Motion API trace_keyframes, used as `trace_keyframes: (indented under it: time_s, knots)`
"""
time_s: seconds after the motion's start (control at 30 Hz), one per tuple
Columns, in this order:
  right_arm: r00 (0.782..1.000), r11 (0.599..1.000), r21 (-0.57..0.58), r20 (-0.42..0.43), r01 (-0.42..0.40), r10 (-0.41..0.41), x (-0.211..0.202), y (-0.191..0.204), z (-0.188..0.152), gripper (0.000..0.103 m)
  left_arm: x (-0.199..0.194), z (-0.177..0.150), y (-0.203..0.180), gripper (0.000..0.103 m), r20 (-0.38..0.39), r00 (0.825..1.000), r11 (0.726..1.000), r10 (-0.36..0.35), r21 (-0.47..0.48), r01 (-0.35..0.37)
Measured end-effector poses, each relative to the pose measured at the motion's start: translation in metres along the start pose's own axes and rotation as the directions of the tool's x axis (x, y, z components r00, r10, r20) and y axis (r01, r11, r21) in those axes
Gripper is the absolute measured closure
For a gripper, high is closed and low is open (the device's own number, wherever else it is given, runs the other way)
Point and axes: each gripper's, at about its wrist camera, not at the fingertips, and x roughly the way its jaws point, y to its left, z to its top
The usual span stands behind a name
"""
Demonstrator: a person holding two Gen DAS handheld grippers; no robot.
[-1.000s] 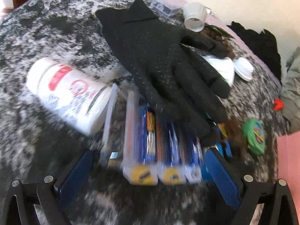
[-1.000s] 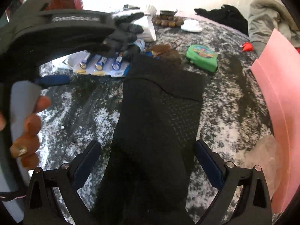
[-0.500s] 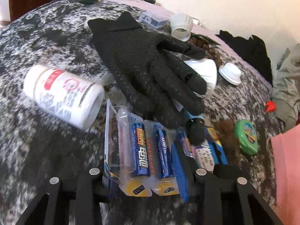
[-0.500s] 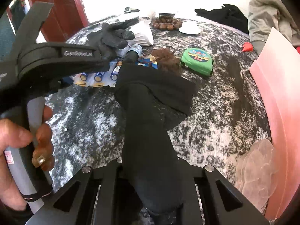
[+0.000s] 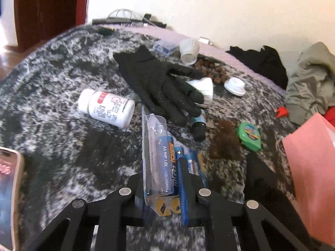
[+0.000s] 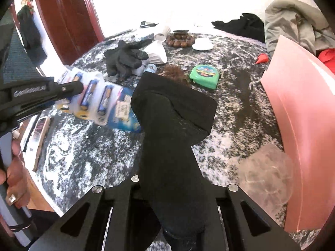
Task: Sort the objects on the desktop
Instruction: 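Carry the glove and battery pack to the pink box and release them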
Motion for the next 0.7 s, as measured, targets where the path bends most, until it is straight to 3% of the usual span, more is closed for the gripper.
trace_keyframes:
  time_s: [0.33,0.7]
  knots:
    - [0.997,0.998,-0.030,0.051,-0.059,0.061,-0.050,0.006,-0.024,0.090,-0.063,-0.023,-0.022,0.091,0.033,0.999,0.995,0.010,0.098,-0.014]
    - [0.980,0.993,-0.067,0.168,-0.101,0.111,-0.135,0.007,-0.057,0.090,-0.145,-0.051,-0.081,0.091,0.068,0.994,0.967,-0.089,0.244,0.070]
